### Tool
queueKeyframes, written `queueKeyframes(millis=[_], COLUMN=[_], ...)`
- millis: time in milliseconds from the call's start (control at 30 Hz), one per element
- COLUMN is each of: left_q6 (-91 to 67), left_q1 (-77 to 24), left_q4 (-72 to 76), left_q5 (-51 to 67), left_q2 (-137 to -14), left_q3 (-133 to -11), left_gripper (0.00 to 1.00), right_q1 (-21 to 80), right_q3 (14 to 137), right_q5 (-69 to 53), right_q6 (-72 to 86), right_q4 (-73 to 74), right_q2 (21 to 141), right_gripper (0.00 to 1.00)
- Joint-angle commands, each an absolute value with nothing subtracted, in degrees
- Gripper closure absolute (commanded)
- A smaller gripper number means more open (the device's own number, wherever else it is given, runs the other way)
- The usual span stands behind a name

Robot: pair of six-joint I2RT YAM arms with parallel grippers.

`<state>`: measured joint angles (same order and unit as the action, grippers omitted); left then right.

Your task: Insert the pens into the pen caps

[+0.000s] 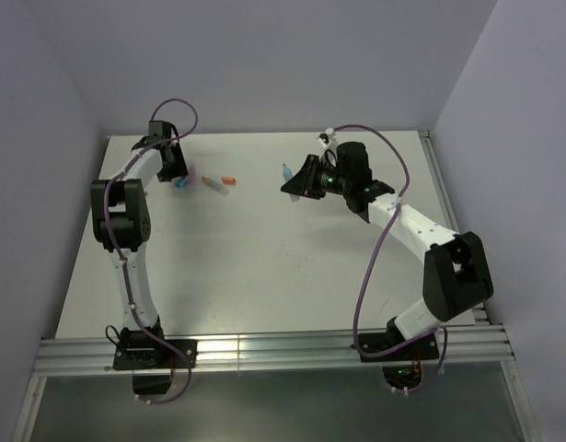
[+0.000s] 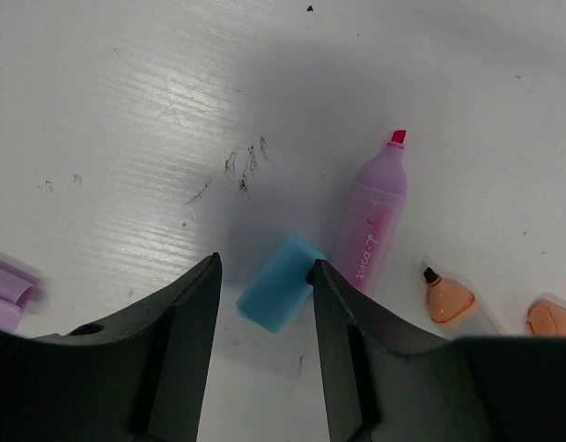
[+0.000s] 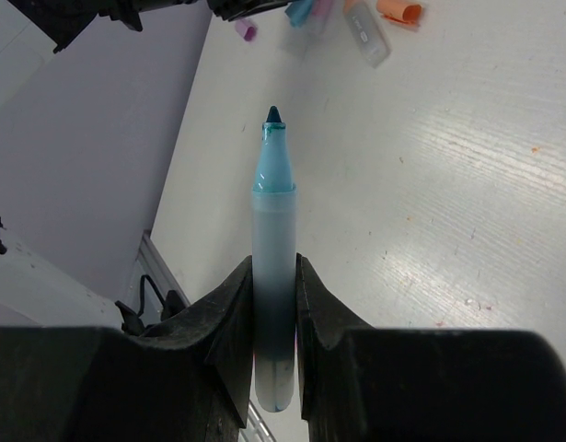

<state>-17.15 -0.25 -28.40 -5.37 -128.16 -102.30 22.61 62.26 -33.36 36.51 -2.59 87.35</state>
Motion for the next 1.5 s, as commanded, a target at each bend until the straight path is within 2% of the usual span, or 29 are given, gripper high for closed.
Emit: queueKeyframes(millis=[0, 533, 1033, 1467], left_q6=[-17.14, -17.31, -15.30, -13.98], left_q1=[-0.53, -0.53, -0.62, -0.62], left_q4=[-27.25, -27.16, -30.94, -29.62], left_q5=[-4.66, -4.39, -7.81, -6.59], left_q2=[-127.53, -126.82, -131.74, -131.48], left_q3=[-101.34, -100.72, -109.86, -108.10], left_gripper=[0.50, 0.50, 0.50, 0.49], right_q1=[22.24, 22.24, 22.24, 22.24], right_q3=[62.05, 62.05, 62.32, 62.40], right_q5=[-34.19, -34.01, -34.36, -34.72], right_q6=[35.77, 35.51, 35.33, 35.33], right_q4=[-5.10, -4.75, -4.48, -4.57], right_q2=[85.78, 85.69, 86.13, 86.66], right_gripper=[1.00, 1.00, 1.00, 1.00])
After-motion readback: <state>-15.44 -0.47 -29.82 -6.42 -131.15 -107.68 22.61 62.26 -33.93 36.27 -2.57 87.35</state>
